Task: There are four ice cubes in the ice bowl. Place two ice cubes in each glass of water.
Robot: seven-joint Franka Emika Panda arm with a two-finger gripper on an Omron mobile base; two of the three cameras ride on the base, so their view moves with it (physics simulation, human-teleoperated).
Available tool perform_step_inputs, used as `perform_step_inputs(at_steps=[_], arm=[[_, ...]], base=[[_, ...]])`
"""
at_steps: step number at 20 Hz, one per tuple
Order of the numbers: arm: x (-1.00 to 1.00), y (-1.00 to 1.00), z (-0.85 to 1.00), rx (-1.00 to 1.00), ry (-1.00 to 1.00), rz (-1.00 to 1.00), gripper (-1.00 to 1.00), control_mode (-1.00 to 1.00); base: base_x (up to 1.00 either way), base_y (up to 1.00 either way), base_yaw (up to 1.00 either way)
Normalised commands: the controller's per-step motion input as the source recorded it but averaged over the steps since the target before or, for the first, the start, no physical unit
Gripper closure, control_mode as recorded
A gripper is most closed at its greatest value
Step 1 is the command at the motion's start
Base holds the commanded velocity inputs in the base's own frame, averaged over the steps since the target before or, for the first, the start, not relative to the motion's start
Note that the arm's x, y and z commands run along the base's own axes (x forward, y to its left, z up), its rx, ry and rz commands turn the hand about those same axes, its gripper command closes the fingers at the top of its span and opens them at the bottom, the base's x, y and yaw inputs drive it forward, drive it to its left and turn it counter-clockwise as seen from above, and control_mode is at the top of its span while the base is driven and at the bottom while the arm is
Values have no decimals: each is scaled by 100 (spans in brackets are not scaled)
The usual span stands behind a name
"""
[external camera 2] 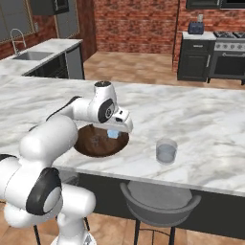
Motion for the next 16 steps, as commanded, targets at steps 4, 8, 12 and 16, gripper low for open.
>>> perform_step_inputs(at_steps=[4, 8, 12, 16], arm=[[-24, -84, 31, -5, 0, -18, 100, -100], [-2, -84, 38, -1, 0, -21, 100, -100], [7, -66, 26, 0, 0, -17, 100, -100], [11, -55, 3, 0, 0, -9, 100, -100]], base=[[0, 0, 0], [0, 0, 0], [0, 0, 0], [0, 0, 0]])
